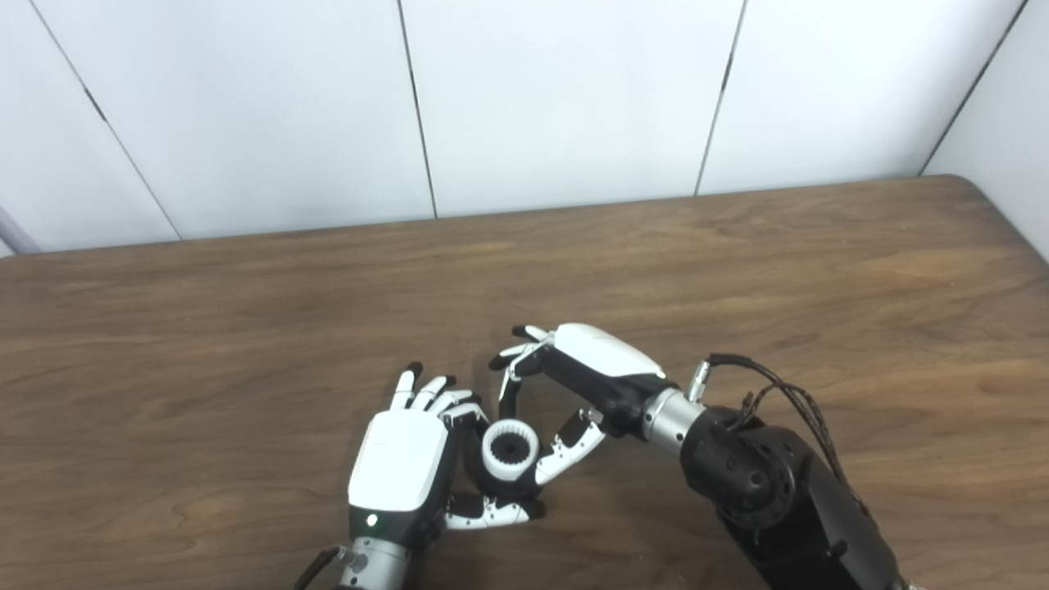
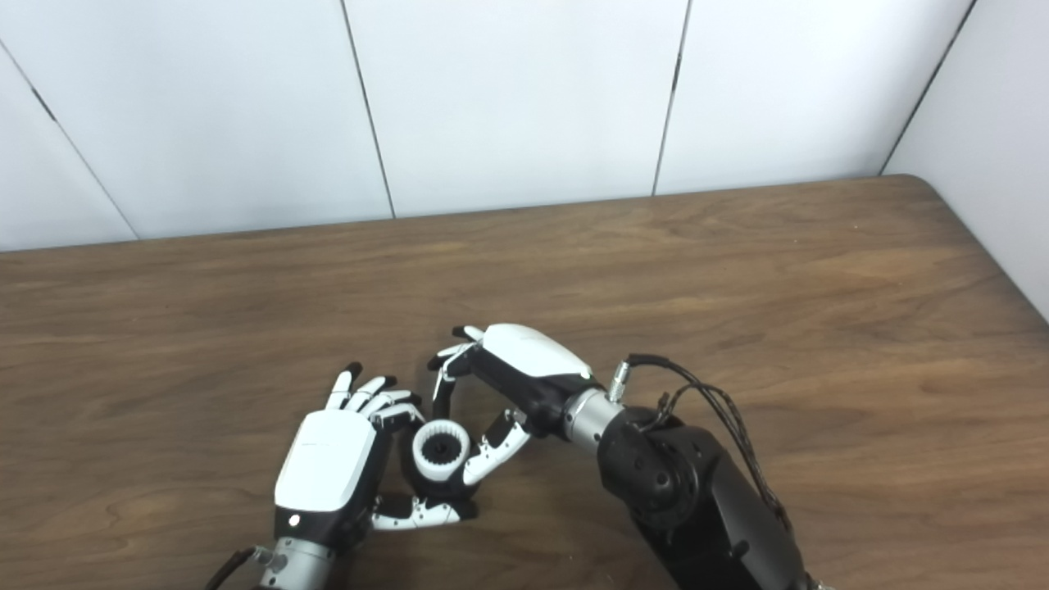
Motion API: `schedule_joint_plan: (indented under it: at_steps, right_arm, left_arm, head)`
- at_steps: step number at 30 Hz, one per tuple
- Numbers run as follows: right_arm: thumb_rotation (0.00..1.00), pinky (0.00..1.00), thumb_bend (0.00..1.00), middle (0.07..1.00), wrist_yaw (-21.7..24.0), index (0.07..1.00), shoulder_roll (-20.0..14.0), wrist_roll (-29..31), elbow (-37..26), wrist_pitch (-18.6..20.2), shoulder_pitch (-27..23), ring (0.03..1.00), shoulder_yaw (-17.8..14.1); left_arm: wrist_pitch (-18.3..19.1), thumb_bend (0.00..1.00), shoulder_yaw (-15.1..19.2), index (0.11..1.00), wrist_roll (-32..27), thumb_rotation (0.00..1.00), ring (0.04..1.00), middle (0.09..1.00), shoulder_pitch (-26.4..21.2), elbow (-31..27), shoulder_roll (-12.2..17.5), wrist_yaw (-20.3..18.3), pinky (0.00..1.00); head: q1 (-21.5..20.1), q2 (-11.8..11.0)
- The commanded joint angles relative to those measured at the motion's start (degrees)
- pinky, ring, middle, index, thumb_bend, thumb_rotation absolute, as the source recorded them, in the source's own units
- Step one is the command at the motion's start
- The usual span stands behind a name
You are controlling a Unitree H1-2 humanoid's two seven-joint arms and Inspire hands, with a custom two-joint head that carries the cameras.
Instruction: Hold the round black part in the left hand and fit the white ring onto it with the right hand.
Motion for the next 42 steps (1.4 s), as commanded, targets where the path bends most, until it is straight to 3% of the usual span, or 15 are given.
schedule_joint_plan:
  at_steps: [1,4,5,6,7,9,28,42]
  right_arm:
    - [0.14,1.0,0.53,0.848,-1.1,0.488,-0.5,-0.5,-1.2,-2.1,-1.5,0.992,0.0]
    - [0.15,1.0,0.52,0.854,-0.9,0.49,-0.8,-0.9,-1.1,-2.1,-1.6,0.994,0.1]
    - [0.21,1.0,0.76,0.855,-0.9,0.537,-1.0,-1.1,-1.1,-2.2,-1.7,0.992,0.2]
    - [0.25,1.0,0.88,0.857,-0.9,0.568,-1.1,-1.2,-1.0,-2.3,-1.7,0.99,0.3]
    - [0.29,1.0,0.95,0.86,-0.8,0.592,-1.2,-1.3,-1.1,-2.3,-1.8,0.99,0.3]
    - [0.32,1.0,0.99,0.866,-0.7,0.615,-1.4,-1.4,-1.1,-2.1,-1.8,0.991,0.3]
    - [0.32,1.0,1.0,0.891,-0.6,0.646,-1.7,-1.4,-1.9,-0.8,-2.5,1.0,-1.6]
    - [0.31,1.0,1.0,0.9,1.5,0.658,-5.6,-1.4,-6.0,2.0,-2.8,0.997,-6.6]
  left_arm:
    - [-0.6,0.53,-1.3,0.484,1.3,0.06,0.866,0.752,0.2,0.7,0.0,-1.7,1.0]
    - [-0.6,0.53,-1.3,0.484,1.4,0.06,0.864,0.752,0.2,0.8,0.0,-1.5,1.0]
    - [-0.6,0.53,-1.3,0.484,1.2,0.06,0.864,0.753,0.2,0.8,0.0,-1.5,1.0]
    - [-0.7,0.52,-1.3,0.484,1.1,0.06,0.865,0.754,0.2,0.8,0.0,-1.5,1.0]
    - [-0.6,0.52,-1.3,0.484,1.1,0.06,0.865,0.754,0.2,0.8,-0.1,-1.6,1.0]
    - [-0.5,0.53,-1.2,0.484,1.1,0.06,0.866,0.754,0.3,0.8,-0.1,-1.6,1.0]
    - [-0.7,0.53,-1.2,0.484,1.3,0.06,0.86,0.749,0.1,1.1,0.1,-0.8,1.0]
    - [-1.4,0.53,-0.4,0.483,-0.1,0.06,0.861,0.745,-0.1,1.4,1.0,-0.4,1.0]
  head:
    - [0.0,0.1]
    - [0.0,0.1]
    - [0.0,0.1]
    - [0.0,0.0]
    - [0.0,0.0]
    - [0.0,0.0]
    - [-0.3,0.1]
    - [-0.6,-0.1]
